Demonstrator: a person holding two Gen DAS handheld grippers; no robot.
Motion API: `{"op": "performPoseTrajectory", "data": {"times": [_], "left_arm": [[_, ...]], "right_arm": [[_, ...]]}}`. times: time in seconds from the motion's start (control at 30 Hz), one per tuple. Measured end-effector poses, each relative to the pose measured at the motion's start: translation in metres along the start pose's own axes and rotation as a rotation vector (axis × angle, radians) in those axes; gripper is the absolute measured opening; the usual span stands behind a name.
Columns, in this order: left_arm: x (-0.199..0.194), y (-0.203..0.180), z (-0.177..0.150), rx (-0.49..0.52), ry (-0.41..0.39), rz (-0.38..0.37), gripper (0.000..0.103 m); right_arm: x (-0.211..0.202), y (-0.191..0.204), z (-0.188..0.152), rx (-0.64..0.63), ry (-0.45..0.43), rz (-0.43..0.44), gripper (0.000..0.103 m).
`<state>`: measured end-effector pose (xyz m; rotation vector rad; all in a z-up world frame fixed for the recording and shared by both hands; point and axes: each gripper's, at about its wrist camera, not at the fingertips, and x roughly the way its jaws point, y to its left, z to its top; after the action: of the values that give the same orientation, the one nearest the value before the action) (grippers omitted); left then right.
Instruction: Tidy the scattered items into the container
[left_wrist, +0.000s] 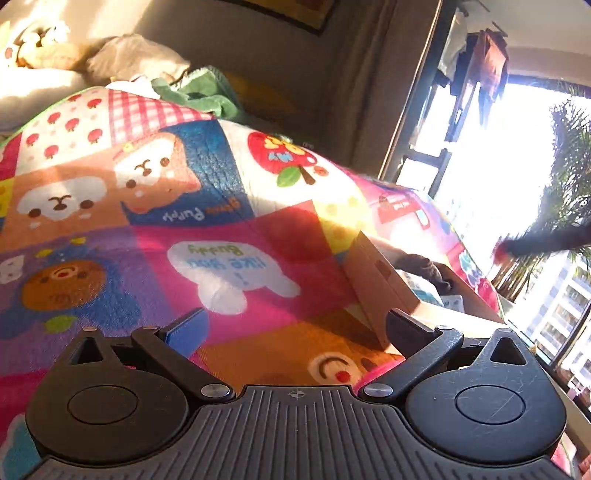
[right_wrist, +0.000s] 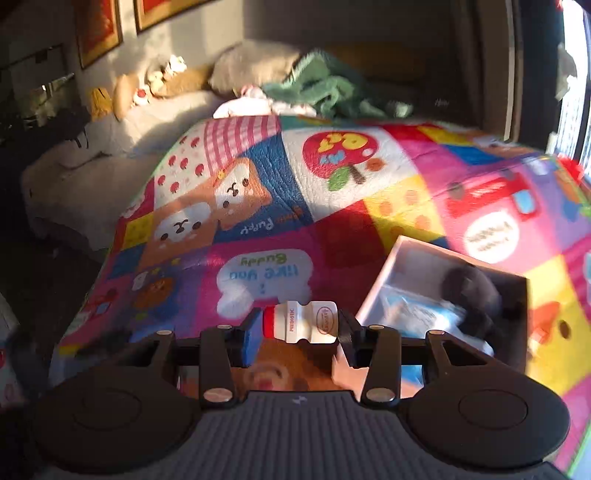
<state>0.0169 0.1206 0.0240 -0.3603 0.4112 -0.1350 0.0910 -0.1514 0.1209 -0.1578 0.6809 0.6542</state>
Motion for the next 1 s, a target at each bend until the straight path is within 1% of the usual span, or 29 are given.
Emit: {"op": "performPoseTrajectory", "data": {"times": [0.07,0.1,0.23,0.3,0.4,0.47,0.53,0.57,0.6,0.67,0.73,0.8,0.9,1.0], "left_arm": [[-0.007,-0.011,0.003,-0.008,0.043,-0.040,0.103],[-0.013,-0.019,0.003,0.009,0.057,-0.069,0.103],[-0.028,-0.068,-0.007,0.164,0.113,-0.176,0.103],[-0.031,-0.091,-0.015,0.223,0.130,-0.210,0.103],[-0.025,-0.115,-0.030,0.285,0.179,-0.237,0.103],[-0.019,-0.123,-0.038,0.304,0.233,-0.244,0.103],[-0.012,-0.127,-0.047,0.318,0.281,-0.245,0.103],[-0.010,-0.127,-0.050,0.325,0.297,-0.238,0.103],[-0.007,-0.127,-0.053,0.326,0.310,-0.232,0.103],[-0.003,-0.124,-0.057,0.318,0.330,-0.222,0.103],[0.004,-0.121,-0.059,0.310,0.346,-0.205,0.103],[0.010,-0.119,-0.060,0.324,0.350,-0.176,0.103],[0.021,-0.120,-0.058,0.359,0.348,-0.139,0.103],[0.032,-0.121,-0.054,0.390,0.327,-0.089,0.103]], "right_arm": [[-0.023,-0.004,-0.031,0.010,-0.018,-0.037,0.043],[-0.031,-0.009,-0.046,0.030,-0.014,-0.059,0.043],[-0.037,-0.025,-0.097,0.083,0.018,-0.126,0.043],[-0.033,-0.030,-0.116,0.098,0.023,-0.127,0.043],[-0.025,-0.033,-0.137,0.127,0.018,-0.091,0.043],[-0.027,-0.027,-0.145,0.087,-0.011,-0.101,0.043],[-0.033,-0.024,-0.152,0.083,-0.045,-0.094,0.046],[-0.037,-0.025,-0.154,0.086,-0.062,-0.091,0.053],[-0.041,-0.025,-0.158,0.088,-0.082,-0.098,0.062],[-0.049,-0.025,-0.166,0.077,-0.119,-0.127,0.073],[-0.053,-0.025,-0.173,0.064,-0.128,-0.145,0.074],[-0.053,-0.029,-0.178,0.074,-0.122,-0.152,0.078],[-0.047,-0.034,-0.185,0.109,-0.110,-0.170,0.079],[-0.039,-0.037,-0.188,0.126,-0.098,-0.179,0.078]]}}
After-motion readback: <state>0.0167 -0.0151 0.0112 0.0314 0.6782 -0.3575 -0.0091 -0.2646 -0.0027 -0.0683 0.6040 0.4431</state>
